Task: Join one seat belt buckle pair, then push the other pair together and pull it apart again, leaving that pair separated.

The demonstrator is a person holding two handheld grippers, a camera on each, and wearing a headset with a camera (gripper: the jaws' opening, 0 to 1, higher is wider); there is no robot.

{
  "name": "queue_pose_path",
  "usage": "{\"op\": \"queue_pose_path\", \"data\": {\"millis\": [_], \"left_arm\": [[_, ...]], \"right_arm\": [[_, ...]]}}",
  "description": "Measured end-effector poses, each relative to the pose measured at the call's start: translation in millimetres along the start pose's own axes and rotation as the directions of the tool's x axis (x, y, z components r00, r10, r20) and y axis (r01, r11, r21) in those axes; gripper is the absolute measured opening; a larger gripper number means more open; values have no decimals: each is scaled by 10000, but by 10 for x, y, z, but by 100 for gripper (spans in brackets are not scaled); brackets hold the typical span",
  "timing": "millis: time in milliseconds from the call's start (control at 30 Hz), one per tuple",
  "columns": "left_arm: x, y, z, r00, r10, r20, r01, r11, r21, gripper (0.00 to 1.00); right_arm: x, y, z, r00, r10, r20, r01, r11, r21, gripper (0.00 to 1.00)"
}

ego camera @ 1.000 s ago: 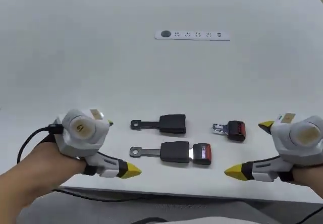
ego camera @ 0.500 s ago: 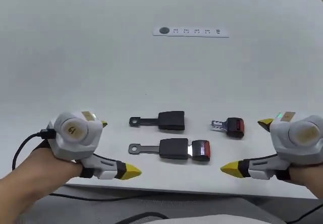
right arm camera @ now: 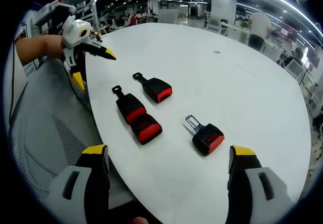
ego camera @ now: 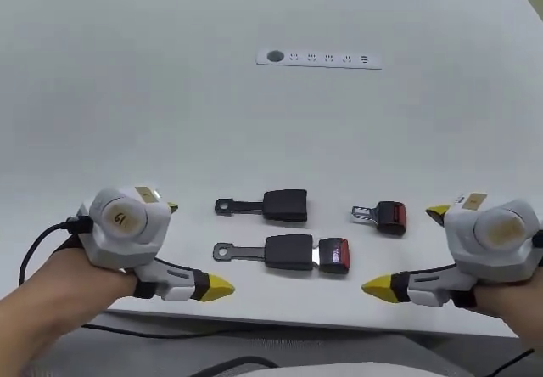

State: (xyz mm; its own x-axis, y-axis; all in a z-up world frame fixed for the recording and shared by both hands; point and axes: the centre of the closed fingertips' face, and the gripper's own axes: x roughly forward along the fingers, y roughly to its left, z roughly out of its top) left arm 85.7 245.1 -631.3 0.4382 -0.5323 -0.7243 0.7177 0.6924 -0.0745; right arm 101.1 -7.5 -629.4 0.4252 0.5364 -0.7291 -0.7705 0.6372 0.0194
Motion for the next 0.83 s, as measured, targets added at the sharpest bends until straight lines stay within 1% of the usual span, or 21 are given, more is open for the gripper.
{"op": "queue_pose_path", "data": {"millis": [67, 267, 500, 700, 833], "left_arm": [[-5, -29, 8, 10000, 7, 2, -7, 10000, 32, 100], [-13, -45, 24, 10000, 25, 62, -26, 9999, 100, 100], [-7, -48, 19, 10000, 15, 84, -17, 9998, 186, 100], [-31, -48, 55, 9997, 64, 215, -69, 9997, 249, 100], [-37, -49, 43, 9998, 107, 195, -113, 9996, 265, 100]], "right_arm": [[-2, -2, -5, 10000, 0, -9, 0, 10000, 4, 100], [-24, -5, -10, 10000, -38, -27, 38, 10000, -5, 100], [-42, 16, 11, 9999, -81, 73, 80, 10000, 46, 100], [-46, 44, 13, 9999, -76, 72, 75, 10000, 52, 99], [-54, 43, 24, 9999, -87, 72, 87, 10000, 21, 99]]}}
